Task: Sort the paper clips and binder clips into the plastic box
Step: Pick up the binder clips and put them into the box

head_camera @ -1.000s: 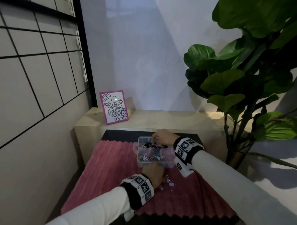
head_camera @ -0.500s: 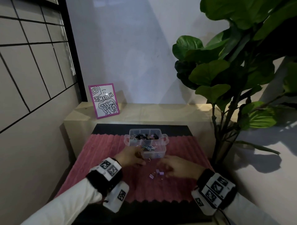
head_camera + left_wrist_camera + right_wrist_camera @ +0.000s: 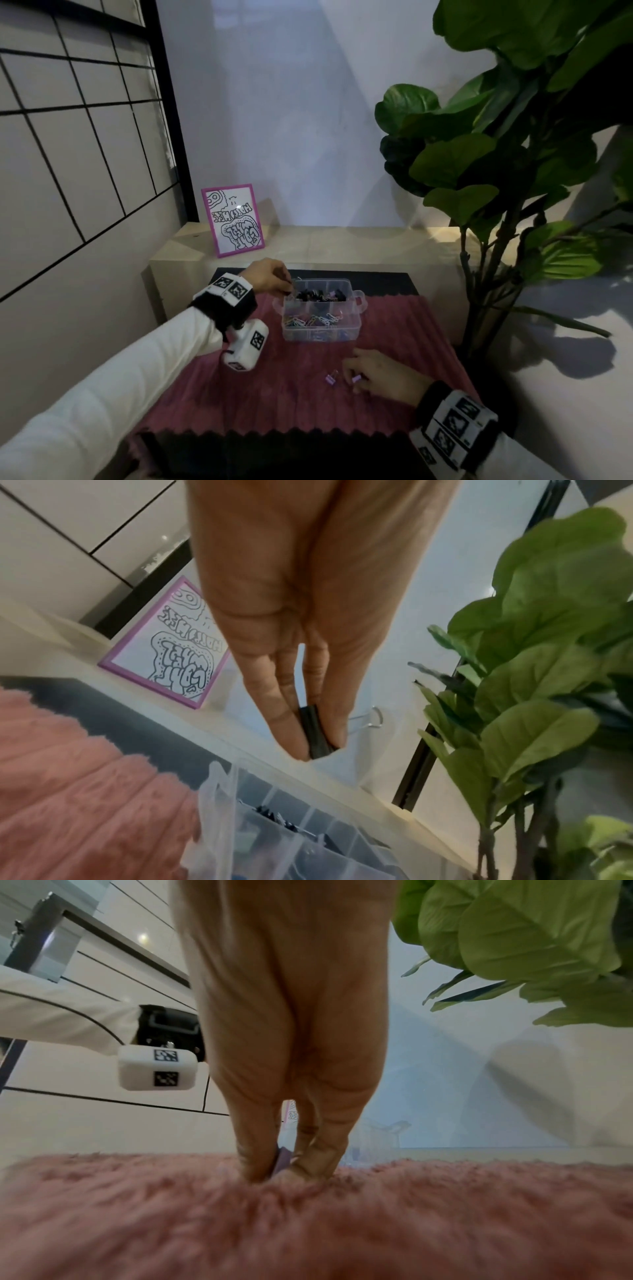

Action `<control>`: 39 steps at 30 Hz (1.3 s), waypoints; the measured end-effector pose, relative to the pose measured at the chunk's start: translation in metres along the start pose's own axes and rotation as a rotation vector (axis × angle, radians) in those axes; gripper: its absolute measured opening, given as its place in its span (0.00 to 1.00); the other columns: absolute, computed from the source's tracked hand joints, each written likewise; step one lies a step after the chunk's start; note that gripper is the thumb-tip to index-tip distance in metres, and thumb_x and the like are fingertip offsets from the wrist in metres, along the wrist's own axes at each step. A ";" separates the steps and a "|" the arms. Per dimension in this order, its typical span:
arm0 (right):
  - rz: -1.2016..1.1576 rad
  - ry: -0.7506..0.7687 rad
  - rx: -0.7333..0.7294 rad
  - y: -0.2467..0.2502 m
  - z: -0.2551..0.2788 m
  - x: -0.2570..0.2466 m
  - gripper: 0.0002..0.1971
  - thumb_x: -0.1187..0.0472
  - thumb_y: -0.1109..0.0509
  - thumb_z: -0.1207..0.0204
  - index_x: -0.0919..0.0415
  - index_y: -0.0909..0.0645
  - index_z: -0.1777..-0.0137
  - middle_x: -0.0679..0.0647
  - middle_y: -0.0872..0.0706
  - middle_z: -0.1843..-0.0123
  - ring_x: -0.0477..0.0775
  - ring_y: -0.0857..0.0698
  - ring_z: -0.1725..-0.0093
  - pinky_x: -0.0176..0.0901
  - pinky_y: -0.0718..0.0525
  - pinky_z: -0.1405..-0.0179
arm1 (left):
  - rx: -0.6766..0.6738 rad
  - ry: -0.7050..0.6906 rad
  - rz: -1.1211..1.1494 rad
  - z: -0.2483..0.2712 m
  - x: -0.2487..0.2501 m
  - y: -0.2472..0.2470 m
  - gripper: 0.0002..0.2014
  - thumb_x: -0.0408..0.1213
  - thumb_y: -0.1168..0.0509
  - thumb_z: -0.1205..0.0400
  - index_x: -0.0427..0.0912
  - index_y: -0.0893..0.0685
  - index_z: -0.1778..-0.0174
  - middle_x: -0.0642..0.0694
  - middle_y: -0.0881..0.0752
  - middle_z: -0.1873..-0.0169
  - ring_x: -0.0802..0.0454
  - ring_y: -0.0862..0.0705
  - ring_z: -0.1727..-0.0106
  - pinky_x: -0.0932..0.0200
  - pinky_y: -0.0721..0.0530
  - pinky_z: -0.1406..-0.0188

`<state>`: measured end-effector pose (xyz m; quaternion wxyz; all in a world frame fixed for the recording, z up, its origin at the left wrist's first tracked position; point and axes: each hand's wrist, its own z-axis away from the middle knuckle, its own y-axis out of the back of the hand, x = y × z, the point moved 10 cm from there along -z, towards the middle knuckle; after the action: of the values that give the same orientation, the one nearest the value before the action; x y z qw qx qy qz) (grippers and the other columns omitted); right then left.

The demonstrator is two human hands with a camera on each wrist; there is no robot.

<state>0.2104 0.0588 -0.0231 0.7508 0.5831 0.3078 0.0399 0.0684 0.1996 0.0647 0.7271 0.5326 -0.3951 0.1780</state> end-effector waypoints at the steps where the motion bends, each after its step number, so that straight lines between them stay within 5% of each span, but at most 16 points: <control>1: -0.010 -0.006 0.003 0.000 0.002 0.002 0.07 0.67 0.29 0.30 0.63 0.20 0.52 0.47 0.28 0.58 0.43 0.28 0.55 0.32 0.30 0.56 | 0.026 0.015 -0.033 -0.005 0.003 0.002 0.06 0.26 0.29 0.28 0.39 0.20 0.63 0.41 0.14 0.63 0.49 0.14 0.66 0.67 0.13 0.69; 4: -0.121 -0.031 0.007 0.002 0.007 0.006 0.05 0.70 0.29 0.31 0.64 0.19 0.57 0.42 0.27 0.64 0.34 0.27 0.64 0.20 0.29 0.63 | 0.054 0.027 -0.127 -0.017 0.013 -0.001 0.08 0.26 0.29 0.28 0.33 0.17 0.55 0.42 0.15 0.63 0.55 0.18 0.70 0.75 0.23 0.85; 8: -0.524 -0.137 0.013 0.006 0.020 0.025 0.13 0.74 0.28 0.31 0.54 0.21 0.66 0.49 0.18 0.68 0.38 0.17 0.73 0.31 0.17 0.68 | 0.006 0.007 -0.234 -0.033 0.019 -0.013 0.10 0.26 0.28 0.30 0.31 0.16 0.53 0.36 0.12 0.55 0.49 0.16 0.62 0.76 0.22 0.79; 11: -0.751 -0.182 0.079 0.016 0.033 0.039 0.10 0.75 0.28 0.31 0.60 0.20 0.64 0.51 0.17 0.69 0.43 0.15 0.72 0.36 0.14 0.67 | -0.010 0.003 -0.303 -0.043 0.017 -0.022 0.12 0.26 0.28 0.30 0.31 0.16 0.51 0.37 0.13 0.53 0.50 0.17 0.58 0.73 0.22 0.76; 16: -0.789 -0.254 0.154 0.034 0.044 0.058 0.07 0.74 0.28 0.30 0.63 0.18 0.64 0.55 0.16 0.69 0.46 0.15 0.71 0.36 0.15 0.68 | -0.038 -0.009 -0.448 -0.053 0.006 -0.037 0.17 0.29 0.29 0.28 0.35 0.20 0.43 0.39 0.14 0.43 0.44 0.16 0.43 0.58 0.20 0.46; 20: -0.698 -0.275 0.219 0.066 0.013 0.066 0.08 0.75 0.30 0.29 0.62 0.19 0.64 0.53 0.15 0.69 0.46 0.16 0.71 0.33 0.16 0.70 | 0.203 -0.011 -0.455 -0.036 -0.008 -0.015 0.23 0.38 0.30 0.25 0.38 0.26 0.36 0.37 0.19 0.38 0.41 0.20 0.38 0.49 0.21 0.38; 22: -0.653 -0.250 0.258 0.090 -0.018 0.061 0.06 0.77 0.33 0.28 0.67 0.20 0.62 0.57 0.17 0.68 0.41 0.17 0.76 0.30 0.18 0.73 | 0.280 0.100 -0.489 -0.019 -0.024 -0.005 0.26 0.45 0.33 0.24 0.34 0.30 0.35 0.33 0.23 0.37 0.36 0.23 0.37 0.44 0.21 0.40; 27: -0.580 -0.355 0.311 0.114 -0.091 0.072 0.06 0.79 0.37 0.25 0.73 0.20 0.57 0.56 0.19 0.68 0.38 0.18 0.81 0.29 0.21 0.83 | 0.094 0.292 -0.515 0.008 -0.045 -0.024 0.28 0.52 0.42 0.19 0.30 0.30 0.33 0.30 0.23 0.34 0.38 0.24 0.32 0.53 0.26 0.38; 29: -0.543 -0.405 0.278 0.108 -0.106 0.074 0.09 0.76 0.37 0.24 0.78 0.21 0.46 0.57 0.17 0.62 0.46 0.15 0.71 0.31 0.17 0.76 | 0.051 0.257 -0.479 0.005 -0.046 -0.032 0.25 0.51 0.42 0.19 0.32 0.24 0.37 0.33 0.19 0.39 0.40 0.21 0.35 0.55 0.25 0.43; 33: -0.114 -0.351 0.204 0.106 -0.106 0.054 0.15 0.70 0.38 0.23 0.69 0.25 0.36 0.64 0.18 0.43 0.61 0.17 0.46 0.42 0.16 0.55 | 0.009 0.253 -0.275 -0.004 -0.068 -0.039 0.32 0.58 0.37 0.25 0.26 0.19 0.46 0.33 0.14 0.51 0.36 0.15 0.45 0.51 0.16 0.52; 36: -0.036 -0.078 0.371 0.104 -0.066 -0.006 0.08 0.69 0.39 0.22 0.64 0.21 0.46 0.61 0.14 0.49 0.58 0.15 0.51 0.51 0.17 0.52 | -0.084 0.226 -0.011 -0.001 -0.072 -0.050 0.24 0.48 0.32 0.24 0.25 0.19 0.52 0.34 0.12 0.66 0.41 0.10 0.66 0.51 0.10 0.65; 39: 0.095 0.143 0.070 0.038 -0.032 -0.053 0.07 0.65 0.36 0.23 0.62 0.21 0.46 0.56 0.17 0.47 0.51 0.19 0.49 0.48 0.20 0.51 | -0.149 0.162 0.037 0.001 -0.073 -0.049 0.21 0.45 0.32 0.24 0.31 0.25 0.45 0.37 0.13 0.65 0.43 0.11 0.70 0.53 0.11 0.74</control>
<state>0.1624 0.0754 0.0287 0.7033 0.6187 0.3337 0.1063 0.0554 0.1925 -0.0222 0.7907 0.4535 -0.3570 0.2040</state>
